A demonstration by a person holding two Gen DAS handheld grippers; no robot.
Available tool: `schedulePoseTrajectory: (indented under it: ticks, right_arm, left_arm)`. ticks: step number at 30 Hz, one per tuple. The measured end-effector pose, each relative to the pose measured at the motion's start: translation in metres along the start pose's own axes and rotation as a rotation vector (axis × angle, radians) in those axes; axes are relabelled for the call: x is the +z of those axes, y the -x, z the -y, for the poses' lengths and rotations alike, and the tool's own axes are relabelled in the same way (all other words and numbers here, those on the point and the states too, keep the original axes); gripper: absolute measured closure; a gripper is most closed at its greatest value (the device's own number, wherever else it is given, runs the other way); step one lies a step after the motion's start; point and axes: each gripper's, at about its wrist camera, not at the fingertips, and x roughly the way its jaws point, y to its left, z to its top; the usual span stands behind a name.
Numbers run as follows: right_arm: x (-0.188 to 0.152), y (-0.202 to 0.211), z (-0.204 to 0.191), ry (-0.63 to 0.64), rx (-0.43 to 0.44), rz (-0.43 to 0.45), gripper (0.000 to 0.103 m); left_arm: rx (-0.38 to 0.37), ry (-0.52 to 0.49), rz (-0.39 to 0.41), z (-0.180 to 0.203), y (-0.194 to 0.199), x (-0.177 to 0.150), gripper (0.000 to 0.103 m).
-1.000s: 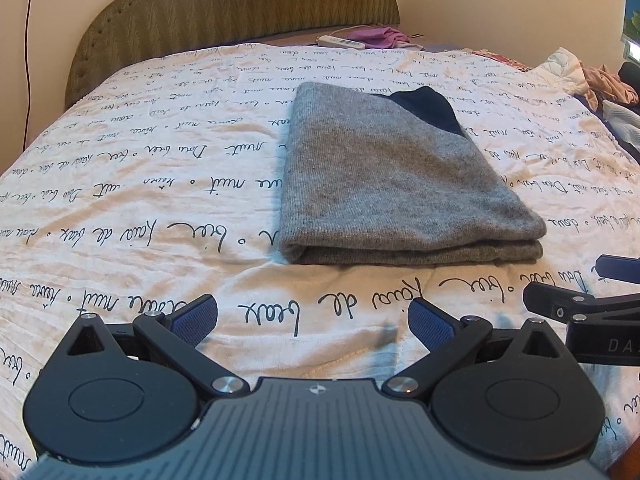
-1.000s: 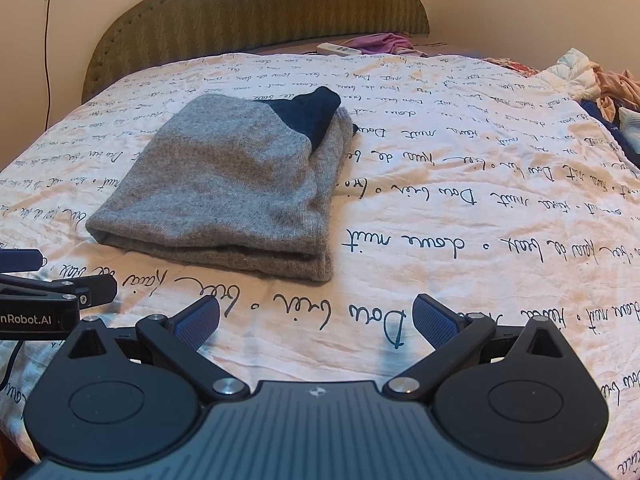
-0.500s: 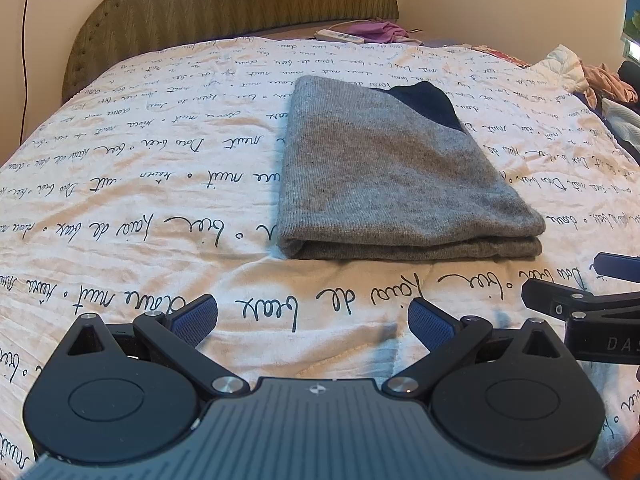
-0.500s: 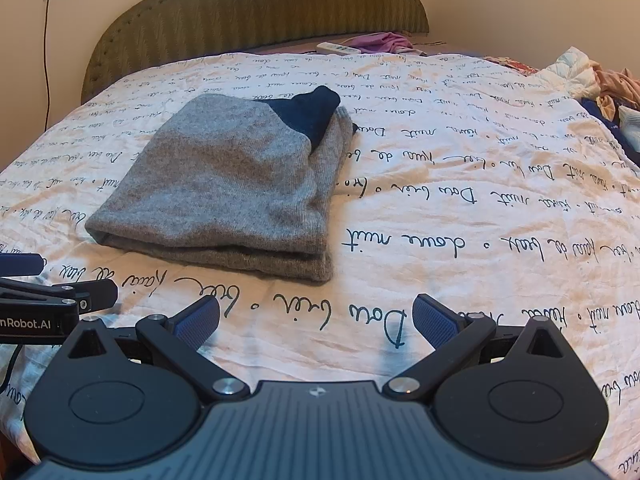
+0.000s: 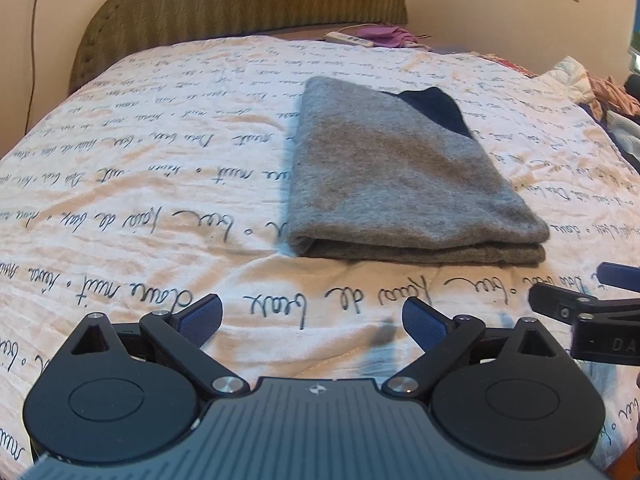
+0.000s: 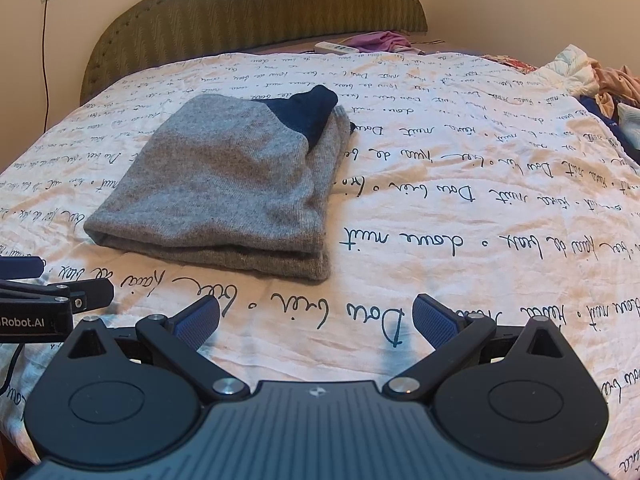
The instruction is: Fold small clothes
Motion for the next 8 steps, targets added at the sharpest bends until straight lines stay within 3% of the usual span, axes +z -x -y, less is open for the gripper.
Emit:
schedulePoseTrajectory:
  ticks: [5, 8]
  right_arm:
    - [0.003, 0.003, 0.002, -0.008, 0.013, 0.007, 0.000]
    - [0.006, 0.002, 0.004, -0.031, 0.037, 0.003, 0.000]
  left_arm:
    - [-0.056, -0.051, 0.035, -0.005, 0.015, -0.001, 0.003]
    - [-0.099, -0.074, 0.014, -0.005, 0.022, 0.000, 0.000]
